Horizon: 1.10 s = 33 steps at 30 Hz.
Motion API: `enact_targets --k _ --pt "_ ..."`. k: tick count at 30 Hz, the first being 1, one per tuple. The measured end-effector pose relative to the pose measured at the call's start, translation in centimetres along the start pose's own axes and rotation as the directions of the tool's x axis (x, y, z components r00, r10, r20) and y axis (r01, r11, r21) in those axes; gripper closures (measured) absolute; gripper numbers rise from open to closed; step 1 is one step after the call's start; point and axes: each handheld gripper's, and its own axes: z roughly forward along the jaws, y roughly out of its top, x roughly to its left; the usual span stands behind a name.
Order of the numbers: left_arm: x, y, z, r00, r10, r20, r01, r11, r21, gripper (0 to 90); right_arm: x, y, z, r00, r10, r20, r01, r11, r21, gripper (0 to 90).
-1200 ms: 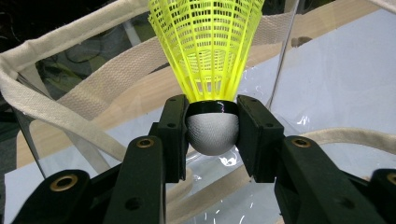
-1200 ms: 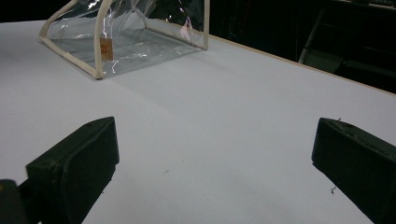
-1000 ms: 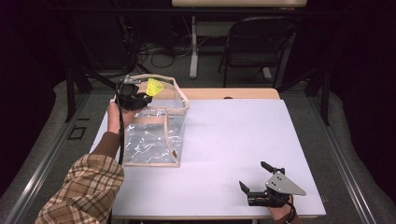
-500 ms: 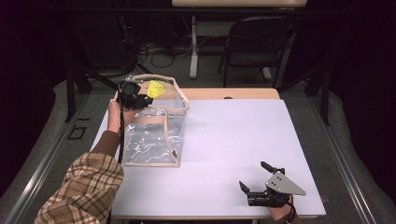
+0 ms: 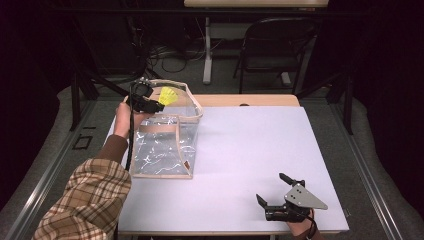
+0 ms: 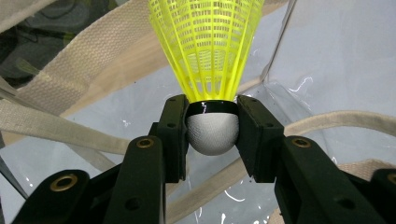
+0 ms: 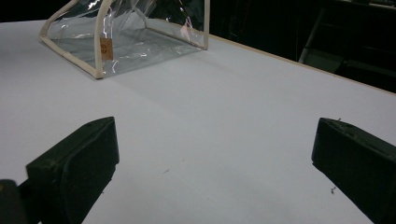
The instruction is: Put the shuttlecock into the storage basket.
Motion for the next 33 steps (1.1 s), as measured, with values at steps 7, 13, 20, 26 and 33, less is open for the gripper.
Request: enact_targets --k 7,13,20,26,33 --pt "0.3 0.4 0.3 1.0000 -0.003 0.002 0.003 0.9997 0.025 64.6 0.0 0.0 0.0 1.0000 0.002 -0.001 -0.002 1.000 0.001 0.1" --pt "0.3 0.8 0.6 1.0000 -0.004 0.004 0.004 0.9991 0.042 64.6 0.0 0.0 0.0 1.0000 0.003 -0.001 -0.003 1.000 0.001 0.1" --pt "0.4 1.2 0.9 0.9999 -0.006 0.009 0.005 0.9981 0.062 64.6 0.0 0.0 0.0 1.0000 0.001 -0.002 -0.001 1.000 0.000 0.1" --pt "0.3 1.4 1.4 1.0000 -0.004 0.009 0.003 0.9966 0.082 64.6 0.0 0.0 0.0 1.0000 0.002 -0.002 -0.002 1.000 0.000 0.1" --pt "0.4 1.3 1.8 0.9999 -0.008 0.013 0.007 0.9950 0.100 64.5 0.0 0.0 0.0 1.0000 0.002 -0.002 -0.002 1.000 -0.001 0.1"
